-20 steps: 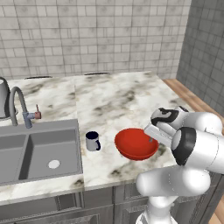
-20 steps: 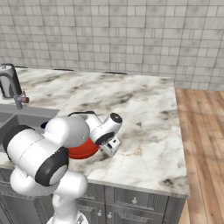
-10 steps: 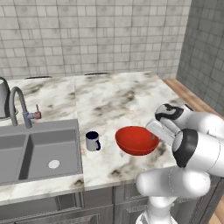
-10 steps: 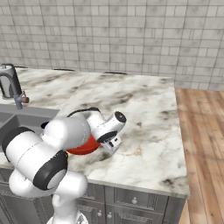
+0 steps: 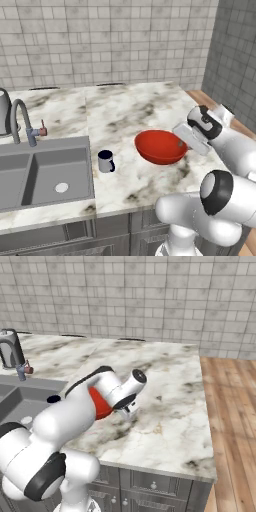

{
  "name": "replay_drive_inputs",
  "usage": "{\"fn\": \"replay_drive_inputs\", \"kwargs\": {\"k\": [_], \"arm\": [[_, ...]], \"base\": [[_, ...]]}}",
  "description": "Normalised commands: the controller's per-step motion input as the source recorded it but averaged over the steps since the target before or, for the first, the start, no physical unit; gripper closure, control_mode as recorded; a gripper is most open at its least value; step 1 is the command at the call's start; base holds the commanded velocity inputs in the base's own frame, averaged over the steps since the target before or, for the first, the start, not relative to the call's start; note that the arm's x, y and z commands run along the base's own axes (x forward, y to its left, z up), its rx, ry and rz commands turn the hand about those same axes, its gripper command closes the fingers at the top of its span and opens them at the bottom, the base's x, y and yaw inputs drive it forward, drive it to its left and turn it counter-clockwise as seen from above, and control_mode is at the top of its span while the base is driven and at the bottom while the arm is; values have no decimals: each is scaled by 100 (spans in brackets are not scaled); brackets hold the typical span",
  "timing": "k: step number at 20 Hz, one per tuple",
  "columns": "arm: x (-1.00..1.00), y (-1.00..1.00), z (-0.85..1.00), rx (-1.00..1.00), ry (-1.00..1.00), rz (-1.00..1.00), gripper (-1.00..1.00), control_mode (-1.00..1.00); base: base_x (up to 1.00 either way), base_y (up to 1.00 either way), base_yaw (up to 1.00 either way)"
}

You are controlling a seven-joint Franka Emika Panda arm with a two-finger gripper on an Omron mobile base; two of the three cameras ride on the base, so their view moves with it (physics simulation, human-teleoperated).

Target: Clear the mugs and bowl far away from the sink.

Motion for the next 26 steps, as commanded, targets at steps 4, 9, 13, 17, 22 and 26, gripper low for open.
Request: {"fn": "replay_drive_inputs", "kwargs": {"k": [4,9,13,17,22,26], "arm": [[-28,-3,63,0,0,-1,100,-100],[-47,0,41,0,0,-1,100,-100],[-26,0,38,0,-2,-2,100,-100],[-6,0,14,0,0,0,100,-100],[0,0,0,0,0,0,100,100],[0,0,0,0,0,0,100,100]], "base": [[0,0,0],[0,0,0],[0,0,0],[0,0,0],[-53,-37,-18],[-25,-36,-71]]}}
